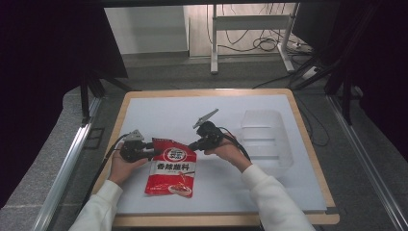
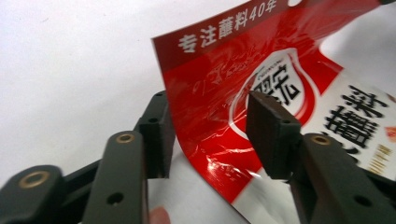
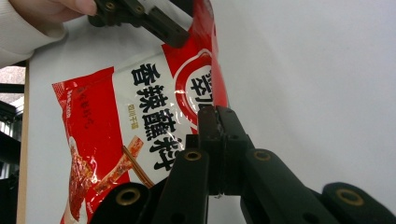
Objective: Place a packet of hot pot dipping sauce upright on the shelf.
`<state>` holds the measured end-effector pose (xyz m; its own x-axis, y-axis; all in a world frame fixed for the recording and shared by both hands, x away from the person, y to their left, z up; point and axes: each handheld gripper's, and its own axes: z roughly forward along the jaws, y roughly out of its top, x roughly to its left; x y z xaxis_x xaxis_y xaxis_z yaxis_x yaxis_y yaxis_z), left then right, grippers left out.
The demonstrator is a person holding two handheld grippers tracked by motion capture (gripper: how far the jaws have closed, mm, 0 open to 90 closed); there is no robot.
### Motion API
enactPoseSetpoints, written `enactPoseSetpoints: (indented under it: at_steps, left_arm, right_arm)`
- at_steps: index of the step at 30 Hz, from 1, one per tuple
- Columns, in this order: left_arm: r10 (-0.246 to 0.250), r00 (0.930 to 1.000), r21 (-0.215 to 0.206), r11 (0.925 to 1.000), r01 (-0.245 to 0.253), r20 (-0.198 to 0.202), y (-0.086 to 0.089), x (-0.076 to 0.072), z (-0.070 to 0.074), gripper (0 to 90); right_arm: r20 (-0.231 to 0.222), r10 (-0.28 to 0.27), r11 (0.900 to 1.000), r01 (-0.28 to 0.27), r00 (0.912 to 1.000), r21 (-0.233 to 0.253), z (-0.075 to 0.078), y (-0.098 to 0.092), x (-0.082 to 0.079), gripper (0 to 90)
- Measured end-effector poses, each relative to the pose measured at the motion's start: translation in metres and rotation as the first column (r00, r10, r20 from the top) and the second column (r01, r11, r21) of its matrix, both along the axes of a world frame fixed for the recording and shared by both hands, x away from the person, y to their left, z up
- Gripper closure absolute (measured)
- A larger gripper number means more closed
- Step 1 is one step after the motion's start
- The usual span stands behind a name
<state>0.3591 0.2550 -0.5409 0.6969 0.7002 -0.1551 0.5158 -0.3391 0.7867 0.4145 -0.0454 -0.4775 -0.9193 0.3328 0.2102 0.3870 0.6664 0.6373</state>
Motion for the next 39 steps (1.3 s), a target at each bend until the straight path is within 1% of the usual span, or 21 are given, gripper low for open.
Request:
enactPoseSetpoints:
  at_steps: [1,2,3,5,6,8,9,10,11,12,14,16,21,26,30,32,34,39]
  left_arm:
    - [-0.004,1.0,-0.007,1.0,0.004,0.0,0.001,-0.003,0.001,56.6]
    - [-0.007,1.0,-0.009,0.9999,0.007,0.004,0.003,-0.005,0.001,58.7]
    - [-0.012,0.9999,-0.02,0.9997,0.012,-0.001,0.004,-0.008,0.001,61.0]
    - [-0.031,0.9995,-0.021,0.9993,0.031,-0.004,0.005,-0.012,0.001,65.7]
    - [-0.035,0.9994,-0.018,0.9992,0.035,-0.004,0.005,-0.014,0.001,66.4]
    - [-0.047,0.9989,-0.003,0.9989,0.047,0.0,0.003,-0.017,0.001,67.2]
    - [-0.045,0.999,-0.004,0.999,0.045,0.006,0.001,-0.019,0.001,67.7]
    - [-0.052,0.9986,0.013,0.9986,0.052,0.011,0.001,-0.019,0.002,70.1]
    - [-0.049,0.9987,0.011,0.9988,0.049,0.014,0.0,-0.02,0.002,70.1]
    - [-0.049,0.9987,0.019,0.9986,0.048,0.017,0.0,-0.021,0.002,71.4]
    - [-0.041,0.9988,0.038,0.9985,0.04,0.029,0.0,-0.022,0.002,77.5]
    - [-0.045,0.9982,0.053,0.9977,0.043,0.041,-0.001,-0.023,0.003,82.0]
    - [-0.05,0.9975,0.067,0.9967,0.047,0.05,-0.001,-0.025,0.003,84.7]
    - [-0.054,0.9969,0.074,0.996,0.05,0.057,-0.001,-0.027,0.003,86.3]
    - [-0.06,0.9964,0.075,0.9956,0.055,0.061,-0.001,-0.027,0.003,86.4]
    - [-0.061,0.9962,0.077,0.9955,0.056,0.063,-0.001,-0.027,0.003,86.4]
    - [-0.063,0.996,0.078,0.9953,0.058,0.064,-0.001,-0.027,0.003,86.5]
    - [-0.068,0.9955,0.086,0.9944,0.062,0.066,-0.001,-0.027,0.003,86.5]
  right_arm:
    - [0.004,0.001,1.0,-0.001,1.0,0.004,-0.001,-0.001,0.0,89.0]
    - [-0.002,-0.006,1.0,0.006,1.0,0.001,-0.001,-0.003,0.0,89.0]
    - [-0.004,-0.01,1.0,0.01,0.9999,0.005,-0.001,-0.004,0.0,88.9]
    - [-0.001,-0.014,1.0,0.014,0.9999,0.007,-0.002,-0.005,0.0,88.9]
    - [0.0,-0.014,1.0,0.014,0.9999,0.006,-0.002,-0.005,0.0,88.9]
    - [0.002,-0.013,1.0,0.013,0.9999,0.005,-0.002,-0.005,0.0,88.9]
    - [0.004,-0.012,1.0,0.012,0.9999,0.003,-0.002,-0.004,0.0,88.9]
    - [0.002,-0.01,1.0,0.01,0.9999,-0.003,-0.003,-0.003,0.0,88.8]
    - [0.002,-0.01,1.0,0.01,0.9999,-0.003,-0.003,-0.003,0.0,88.8]
    - [0.002,-0.011,1.0,0.011,0.9999,-0.004,-0.003,-0.003,0.0,88.8]
    - [0.004,-0.013,1.0,0.013,0.9999,-0.005,-0.003,-0.004,0.0,88.6]
    - [0.003,-0.019,1.0,0.019,0.9998,-0.005,-0.003,-0.004,0.0,88.3]
    - [0.005,-0.018,1.0,0.018,0.9998,-0.006,-0.004,-0.004,-0.001,87.7]
    - [0.011,-0.015,1.0,0.015,0.9998,-0.013,-0.004,-0.003,-0.001,85.1]
    - [0.012,-0.012,1.0,0.012,0.9999,-0.015,-0.004,-0.003,-0.001,80.3]
    - [0.013,-0.02,1.0,0.02,0.9997,-0.018,-0.003,-0.002,0.0,74.7]
    - [0.024,-0.024,0.999,0.024,0.9994,-0.022,-0.002,-0.001,0.001,67.9]
    - [0.048,-0.009,0.999,0.012,0.9988,-0.048,0.003,0.01,0.003,59.0]
